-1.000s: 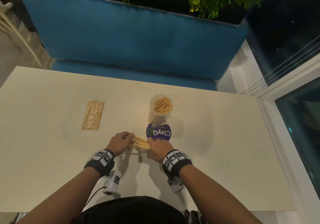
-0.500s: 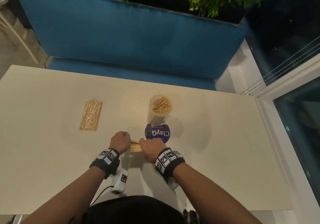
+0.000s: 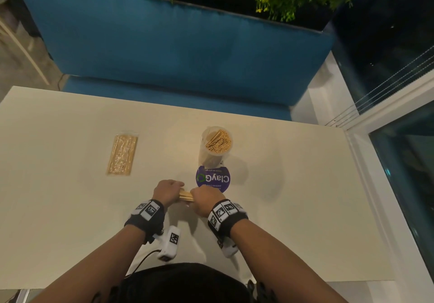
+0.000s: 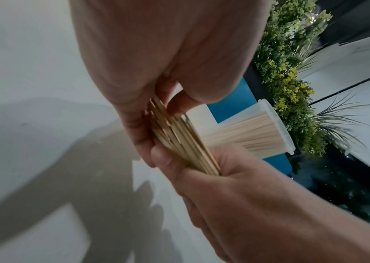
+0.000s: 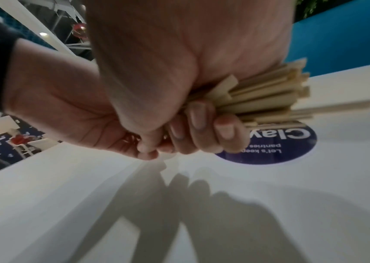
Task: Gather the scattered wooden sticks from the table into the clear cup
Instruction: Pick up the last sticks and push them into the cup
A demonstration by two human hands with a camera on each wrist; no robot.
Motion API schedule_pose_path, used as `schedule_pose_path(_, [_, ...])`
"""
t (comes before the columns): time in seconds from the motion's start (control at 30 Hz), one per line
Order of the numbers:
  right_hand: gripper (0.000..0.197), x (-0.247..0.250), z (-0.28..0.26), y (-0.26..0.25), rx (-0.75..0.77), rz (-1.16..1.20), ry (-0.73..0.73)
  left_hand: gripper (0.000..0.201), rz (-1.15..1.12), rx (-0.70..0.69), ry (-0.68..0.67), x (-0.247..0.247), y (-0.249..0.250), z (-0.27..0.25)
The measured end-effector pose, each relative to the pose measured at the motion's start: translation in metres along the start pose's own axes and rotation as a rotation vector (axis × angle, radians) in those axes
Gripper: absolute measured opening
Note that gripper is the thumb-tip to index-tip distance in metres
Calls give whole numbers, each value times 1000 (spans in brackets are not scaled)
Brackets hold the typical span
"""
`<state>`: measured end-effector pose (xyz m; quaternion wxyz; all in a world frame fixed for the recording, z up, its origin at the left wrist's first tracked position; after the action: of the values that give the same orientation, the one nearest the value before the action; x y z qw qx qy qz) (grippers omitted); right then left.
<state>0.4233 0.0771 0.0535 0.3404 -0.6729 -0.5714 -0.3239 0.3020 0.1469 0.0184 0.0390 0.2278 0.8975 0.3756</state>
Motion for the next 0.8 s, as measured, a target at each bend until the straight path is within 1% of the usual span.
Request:
schedule_pose_path(0.03, [31, 0, 1, 5, -28, 12, 10, 23, -66, 8, -5, -1, 6, -6])
schedule_pose_path(0.1, [36, 2, 2, 13, -73, 50, 16, 36, -201, 39, -19, 0, 15, -13])
schedule_pose_path(0.17, [35, 6, 3, 17, -82, 70, 35, 46, -283, 39, 3, 3, 20, -13])
schedule_pose_path(0.23, [33, 10, 4, 15, -69, 83, 56, 49, -354, 46, 19, 2, 23, -13])
schedule_pose_path(0.33, [25, 11, 7, 7, -52, 123, 48, 53, -326, 55, -86, -18, 25, -16])
schedule_pose_path(0.4, [28, 12, 7, 5, -68, 121, 48, 54, -307, 43, -77, -22, 24, -17])
schedule_pose_path(0.5, [30, 13, 6, 3, -99, 98, 64, 55, -325, 31, 4, -16, 17, -11])
schedule_pose_path(0.57, [26, 13, 6, 0, -74, 120, 67, 55, -284, 37, -38, -20, 15, -14])
schedule_pose_path(0.63, [26, 15, 6, 0, -56, 175, 84, 56, -340, 24, -103, -19, 19, -20])
schedule_pose_path(0.7, [31, 25, 3, 3, -40, 321, 113, 62, -536, 24, -167, -11, 23, -23])
schedule_pose_path(0.73, [34, 35, -2, 6, -44, 465, 168, 66, -643, 42, -191, -6, 23, -21])
schedule_pose_path(0.8, [30, 57, -13, 19, -151, 953, 341, 72, -752, 142, -229, -5, 19, -21])
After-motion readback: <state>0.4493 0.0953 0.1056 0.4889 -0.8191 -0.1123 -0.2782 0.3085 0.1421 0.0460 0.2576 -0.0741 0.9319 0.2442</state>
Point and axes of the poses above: each hand's wrist, its own z-axis towards the middle knuckle, its own x-axis out of the back of the hand, y = z × x, the point moved 5 cm from there along z, towards the middle knuckle, and after that the axes turned 10 degrees about -z, right-handed, at the moved point
